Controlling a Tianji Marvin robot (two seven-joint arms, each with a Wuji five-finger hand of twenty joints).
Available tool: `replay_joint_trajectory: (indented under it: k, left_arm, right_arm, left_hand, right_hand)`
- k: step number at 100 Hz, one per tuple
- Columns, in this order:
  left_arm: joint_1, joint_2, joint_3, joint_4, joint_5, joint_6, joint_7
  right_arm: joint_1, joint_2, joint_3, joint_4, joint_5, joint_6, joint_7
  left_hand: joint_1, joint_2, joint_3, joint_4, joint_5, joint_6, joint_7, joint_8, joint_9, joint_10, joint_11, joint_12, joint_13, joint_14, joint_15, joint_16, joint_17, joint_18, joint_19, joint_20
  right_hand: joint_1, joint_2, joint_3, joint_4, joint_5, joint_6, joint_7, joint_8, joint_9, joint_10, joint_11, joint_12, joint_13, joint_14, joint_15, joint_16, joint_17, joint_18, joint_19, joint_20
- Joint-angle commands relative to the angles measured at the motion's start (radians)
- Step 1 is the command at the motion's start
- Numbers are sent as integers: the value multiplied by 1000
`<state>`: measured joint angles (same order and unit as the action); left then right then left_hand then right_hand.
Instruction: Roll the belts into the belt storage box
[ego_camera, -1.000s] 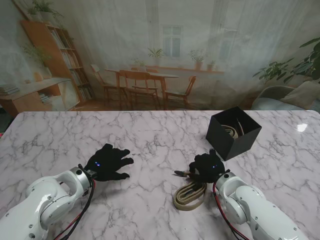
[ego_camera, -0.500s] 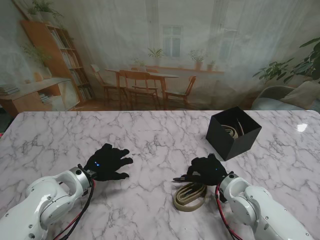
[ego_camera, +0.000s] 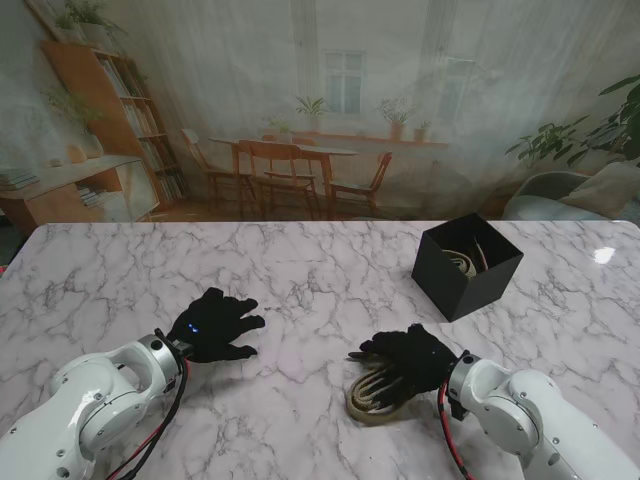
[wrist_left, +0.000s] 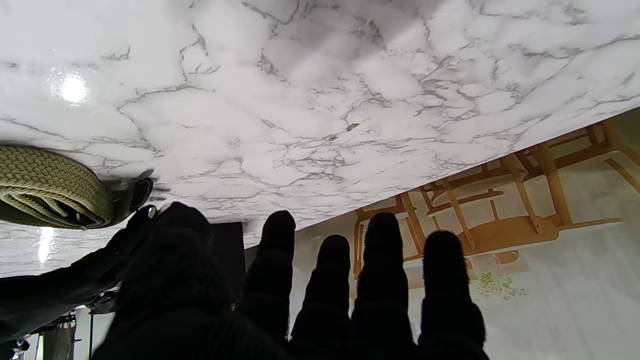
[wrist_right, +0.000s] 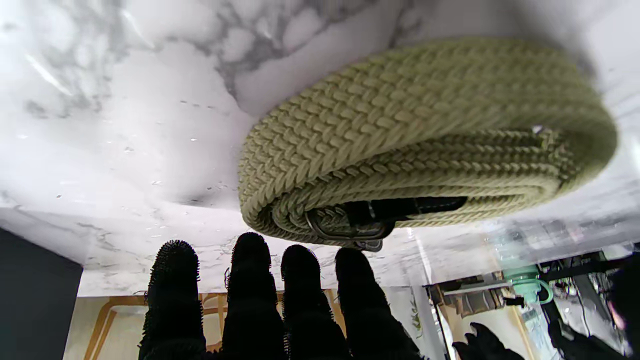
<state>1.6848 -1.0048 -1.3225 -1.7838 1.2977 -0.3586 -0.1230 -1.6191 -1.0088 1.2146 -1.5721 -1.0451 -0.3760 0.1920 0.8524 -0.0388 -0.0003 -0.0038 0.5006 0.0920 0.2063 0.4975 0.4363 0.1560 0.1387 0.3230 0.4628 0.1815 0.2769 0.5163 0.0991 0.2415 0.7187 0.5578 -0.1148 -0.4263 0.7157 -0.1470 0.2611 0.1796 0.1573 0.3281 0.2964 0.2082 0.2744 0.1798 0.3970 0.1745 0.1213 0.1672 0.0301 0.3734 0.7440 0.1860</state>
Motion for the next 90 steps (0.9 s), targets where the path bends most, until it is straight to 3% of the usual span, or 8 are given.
replay_joint_trajectory:
  k: [1, 12, 28, 49, 71, 90]
  left_arm:
    - [4, 0, 0, -1, 2, 4, -16]
    - [4, 0, 1, -1, 1, 5, -16]
    - [0, 0, 5, 3, -1, 5, -14]
    - [-3, 0, 9, 3, -2, 5, -20]
    - [-4, 0, 12, 4, -2, 6, -20]
    - [-4, 0, 12, 6, -1, 7, -18]
  right_arm:
    - [-21, 8, 5, -28, -25, 0, 15]
    - [-48, 13, 14, -63, -88, 3, 27]
    - [-74, 15, 6, -73, -174, 32, -13]
    - [-68, 17, -28, -48, -199, 68, -51]
    - [-45, 13, -57, -9, -183, 54, -131]
    - [-22, 12, -84, 23, -197, 51, -206]
  left_hand:
    - [4, 46, -26, -15, 18, -1, 4, 2, -31, 20, -22, -14, -6, 19, -28, -7, -18, 36, -21, 1]
    - [5, 46, -26, -15, 17, -1, 3, 2, -31, 21, -22, -14, -6, 18, -29, -7, -18, 37, -21, 1]
    - [3, 47, -26, -15, 3, 4, -5, -1, -30, 21, -22, -14, -5, 19, -28, -7, -17, 36, -20, 1]
    - [3, 47, -27, -15, 6, 4, -4, -1, -30, 22, -22, -14, -6, 18, -29, -7, -18, 37, -20, 1]
    - [4, 47, -26, -15, 5, 5, -5, -2, -29, 20, -21, -14, -5, 19, -28, -7, -17, 36, -20, 1]
    - [3, 46, -27, -15, 4, 3, -5, -2, -29, 20, -21, -14, -6, 19, -29, -7, -18, 37, -20, 1]
  right_hand:
    - [-22, -67, 38, -38, -38, 60, -27, -25, -43, 32, -48, -24, -38, 31, -64, -37, 1, 12, -34, -24]
    - [26, -109, 40, -44, -75, 52, -42, -33, -77, 36, -91, -43, -54, 60, -77, -52, 8, 19, -55, -39]
    - [73, -145, 44, -32, -92, 50, -46, -31, -84, 33, -98, -46, -42, 88, -75, -62, 36, 45, -59, -48]
    - [174, -206, 50, 35, -66, 84, 26, 25, -68, 46, 23, 10, 36, 57, -15, -43, 114, 56, 20, -44]
    - [370, -223, 3, 100, 12, 116, 125, 85, -17, 67, 188, 75, 156, -10, 83, 25, 258, -104, 202, 23]
    - [530, -276, -20, 131, 117, 74, 255, 157, 87, 35, 307, 127, 235, -48, 183, 81, 321, -182, 303, 91]
